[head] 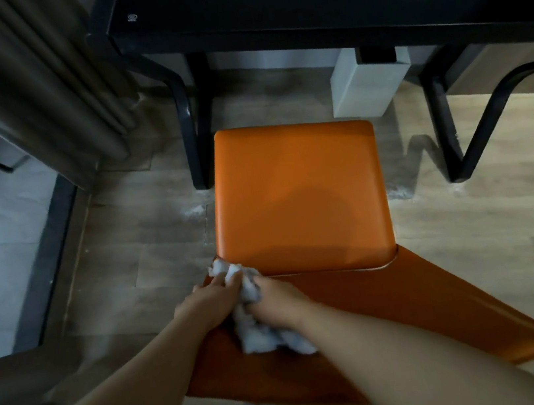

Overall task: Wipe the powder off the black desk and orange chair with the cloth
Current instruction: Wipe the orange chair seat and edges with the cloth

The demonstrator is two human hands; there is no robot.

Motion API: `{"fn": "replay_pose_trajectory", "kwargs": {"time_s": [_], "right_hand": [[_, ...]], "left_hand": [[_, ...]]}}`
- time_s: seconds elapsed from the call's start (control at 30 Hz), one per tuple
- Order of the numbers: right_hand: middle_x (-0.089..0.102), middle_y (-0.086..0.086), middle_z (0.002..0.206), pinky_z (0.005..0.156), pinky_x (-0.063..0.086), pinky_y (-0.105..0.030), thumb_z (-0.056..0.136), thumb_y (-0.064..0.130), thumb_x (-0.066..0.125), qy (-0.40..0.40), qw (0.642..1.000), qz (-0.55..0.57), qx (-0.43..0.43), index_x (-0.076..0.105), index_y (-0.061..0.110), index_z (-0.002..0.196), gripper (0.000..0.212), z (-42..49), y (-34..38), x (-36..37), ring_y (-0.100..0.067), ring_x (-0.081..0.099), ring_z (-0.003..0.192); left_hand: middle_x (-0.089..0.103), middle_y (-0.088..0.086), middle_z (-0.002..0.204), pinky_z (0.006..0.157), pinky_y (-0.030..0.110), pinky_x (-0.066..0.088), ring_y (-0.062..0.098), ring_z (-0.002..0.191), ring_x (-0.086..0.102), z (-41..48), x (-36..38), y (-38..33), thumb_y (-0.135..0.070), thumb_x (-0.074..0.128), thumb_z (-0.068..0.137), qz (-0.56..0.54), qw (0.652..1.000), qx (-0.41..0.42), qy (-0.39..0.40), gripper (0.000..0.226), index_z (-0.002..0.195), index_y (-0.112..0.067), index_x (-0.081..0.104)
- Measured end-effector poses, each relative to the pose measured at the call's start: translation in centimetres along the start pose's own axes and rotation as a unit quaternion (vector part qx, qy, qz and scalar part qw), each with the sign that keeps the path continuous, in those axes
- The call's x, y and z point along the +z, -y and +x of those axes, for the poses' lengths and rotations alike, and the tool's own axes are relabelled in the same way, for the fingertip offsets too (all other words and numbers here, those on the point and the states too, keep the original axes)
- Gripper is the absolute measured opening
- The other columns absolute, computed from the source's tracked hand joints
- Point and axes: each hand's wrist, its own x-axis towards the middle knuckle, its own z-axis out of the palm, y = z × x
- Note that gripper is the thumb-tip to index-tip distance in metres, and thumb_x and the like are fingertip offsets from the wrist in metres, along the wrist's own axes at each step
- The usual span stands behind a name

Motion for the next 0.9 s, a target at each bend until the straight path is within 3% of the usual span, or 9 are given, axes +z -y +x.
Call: {"fn": "replay_pose_trajectory", "kwargs": {"time_s": [0.2, 0.33, 0.43, 0.53, 0.67, 0.73, 0.8, 0.87, 0.9], "right_hand": [[0.051, -0.012, 0.131, 0.083, 0.042, -0.047, 0.085, 0.025, 0.053, -0.108, 0.931, -0.211, 0.278, 0.047, 0.026, 0.131, 0.046, -3.5, -15.6, -11.9, -0.032, 0.049, 0.118], [0.056, -0.024, 0.106, 0.057, 0.039, -0.039, 0.078, 0.019, 0.049, 0.006, 0.982, -0.037, 0.188, 0.061, 0.01, 0.109, 0.035, -3.2, -13.0, -9.6, -0.034, 0.062, 0.099], [0.046, -0.004, 0.135, 0.094, 0.041, -0.04, 0.086, 0.035, 0.049, -0.06, 0.988, -0.099, 0.101, 0.044, 0.037, 0.129, 0.044, -0.8, -6.4, -2.0, -0.032, 0.048, 0.122], [0.051, -0.001, 0.136, 0.089, 0.04, -0.035, 0.086, 0.036, 0.053, -0.01, 0.998, -0.059, 0.018, 0.042, 0.037, 0.133, 0.049, -0.7, -5.7, -2.2, -0.028, 0.051, 0.12], [0.053, -0.004, 0.131, 0.091, 0.046, -0.04, 0.084, 0.03, 0.056, -0.112, 0.944, -0.223, 0.214, 0.043, 0.036, 0.132, 0.05, -3.1, -13.9, -10.6, -0.029, 0.054, 0.114], [0.054, -0.019, 0.119, 0.078, 0.049, -0.044, 0.078, 0.029, 0.063, -0.044, 0.946, -0.145, 0.288, 0.049, 0.029, 0.126, 0.05, -3.6, -16.0, -14.5, -0.034, 0.055, 0.098], [0.045, -0.036, 0.075, 0.05, 0.044, -0.04, 0.058, 0.03, 0.075, 0.065, 0.988, -0.055, 0.128, 0.063, 0.013, 0.09, 0.039, -3.7, -14.1, -14.4, -0.033, 0.048, 0.057], [0.049, -0.038, 0.094, 0.074, 0.048, -0.051, 0.071, 0.029, 0.064, 0.112, 0.985, 0.01, 0.134, 0.06, 0.027, 0.089, 0.019, -2.7, -11.8, -9.4, -0.04, 0.056, 0.077], [0.05, -0.026, 0.12, 0.09, 0.043, -0.048, 0.079, 0.031, 0.056, 0.028, 0.991, -0.045, 0.125, 0.057, 0.033, 0.107, 0.028, -1.8, -9.9, -5.9, -0.04, 0.055, 0.102]], "left_hand": [[0.02, 0.01, 0.155, 0.109, 0.047, 0.024, 0.033, 0.141, 0.019, -1.0, 0.4, -1.0, -0.064, 0.033, 0.088, 0.19, 0.982, 0.007, 0.014, 0.07, 0.148, -0.037, 0.009], [0.011, 0.004, 0.158, 0.112, 0.05, 0.017, 0.029, 0.145, 0.009, -1.5, 0.8, -2.0, -0.059, 0.034, 0.09, 0.228, 0.973, 0.016, 0.038, 0.068, 0.149, -0.036, 0.009], [0.011, 0.0, 0.158, 0.112, 0.057, 0.01, 0.027, 0.145, 0.007, -1.4, 1.4, -2.7, -0.051, 0.03, 0.093, 0.239, 0.97, 0.015, 0.053, 0.059, 0.148, -0.037, 0.012], [0.02, -0.001, 0.155, 0.112, 0.058, 0.009, 0.025, 0.144, 0.012, -1.4, 1.3, -2.8, -0.044, 0.029, 0.094, 0.212, 0.976, 0.007, 0.053, 0.052, 0.145, -0.037, 0.022], [0.021, -0.001, 0.156, 0.113, 0.055, 0.009, 0.024, 0.144, 0.013, -1.2, 1.1, -2.4, -0.047, 0.03, 0.095, 0.207, 0.977, 0.011, 0.053, 0.051, 0.144, -0.039, 0.024], [0.023, -0.002, 0.155, 0.113, 0.055, 0.009, 0.023, 0.143, 0.016, -1.0, 1.3, -2.4, -0.047, 0.03, 0.095, 0.201, 0.978, 0.011, 0.053, 0.05, 0.144, -0.039, 0.026], [0.027, -0.002, 0.153, 0.113, 0.054, 0.01, 0.023, 0.142, 0.021, -1.1, 1.2, -2.6, -0.043, 0.031, 0.095, 0.201, 0.978, 0.002, 0.058, 0.048, 0.143, -0.04, 0.028], [0.03, -0.002, 0.152, 0.113, 0.051, 0.013, 0.022, 0.14, 0.024, -1.1, 1.1, -2.7, -0.034, 0.031, 0.094, 0.196, 0.979, -0.003, 0.049, 0.048, 0.142, -0.039, 0.031], [0.033, -0.002, 0.15, 0.112, 0.049, 0.016, 0.022, 0.139, 0.027, -1.1, 1.0, -2.7, -0.03, 0.032, 0.093, 0.186, 0.982, -0.003, 0.038, 0.048, 0.14, -0.038, 0.034]]}}
